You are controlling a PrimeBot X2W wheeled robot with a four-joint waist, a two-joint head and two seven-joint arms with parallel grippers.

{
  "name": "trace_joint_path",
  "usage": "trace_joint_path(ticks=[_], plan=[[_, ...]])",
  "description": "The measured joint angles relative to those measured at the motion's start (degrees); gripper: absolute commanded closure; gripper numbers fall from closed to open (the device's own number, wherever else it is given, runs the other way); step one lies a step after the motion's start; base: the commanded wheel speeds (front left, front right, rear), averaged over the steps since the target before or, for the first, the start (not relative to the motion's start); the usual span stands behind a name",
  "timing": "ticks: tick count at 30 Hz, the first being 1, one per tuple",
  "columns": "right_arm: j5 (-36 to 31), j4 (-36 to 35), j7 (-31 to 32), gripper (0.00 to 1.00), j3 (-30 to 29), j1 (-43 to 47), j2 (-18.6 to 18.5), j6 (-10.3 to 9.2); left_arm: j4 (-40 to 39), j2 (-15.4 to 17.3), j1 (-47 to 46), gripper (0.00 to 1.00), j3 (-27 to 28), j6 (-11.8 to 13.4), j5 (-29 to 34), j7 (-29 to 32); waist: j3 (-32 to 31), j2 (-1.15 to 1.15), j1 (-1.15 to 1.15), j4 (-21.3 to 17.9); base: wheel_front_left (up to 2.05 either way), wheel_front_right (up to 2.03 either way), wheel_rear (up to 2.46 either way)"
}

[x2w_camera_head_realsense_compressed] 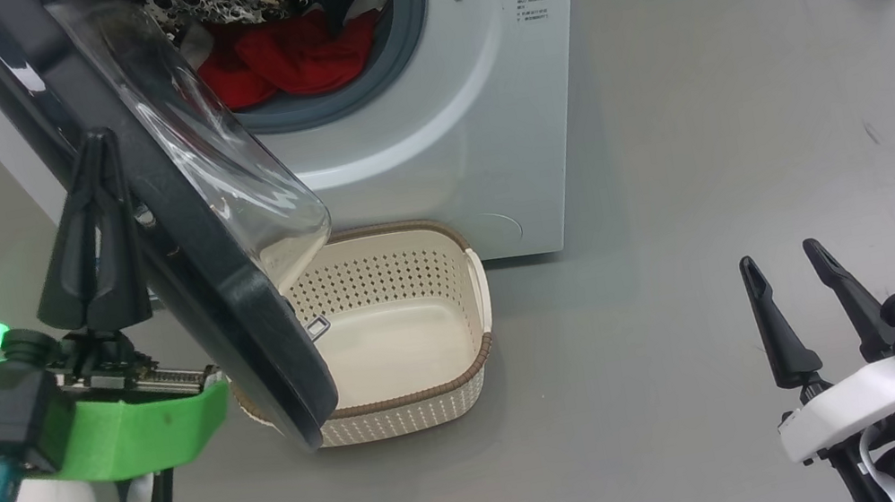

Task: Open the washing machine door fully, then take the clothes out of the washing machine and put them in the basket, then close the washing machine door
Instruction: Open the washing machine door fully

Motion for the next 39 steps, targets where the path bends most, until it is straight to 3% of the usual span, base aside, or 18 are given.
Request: trace_joint_path(ticks=[16, 39], plan=[[-0.8, 0.4, 0.0, 0.0, -0.2, 0.1, 0.9, 0.44, 1.4, -1.6, 0.3, 1.0, -8.3, -0.7, -0.5, 5.0, 0.6, 0.0, 0.0, -0.9, 0.0, 0.0, 0.0], [-1.5, 0.5, 0.0, 0.0, -1.4, 0.0, 1.8, 0.96, 10.7, -2.8, 5.2, 1.0, -13.5, 0.2, -1.2, 12.8, 2.5, 0.0, 0.0, -1.8, 0.0, 0.0, 0.0]])
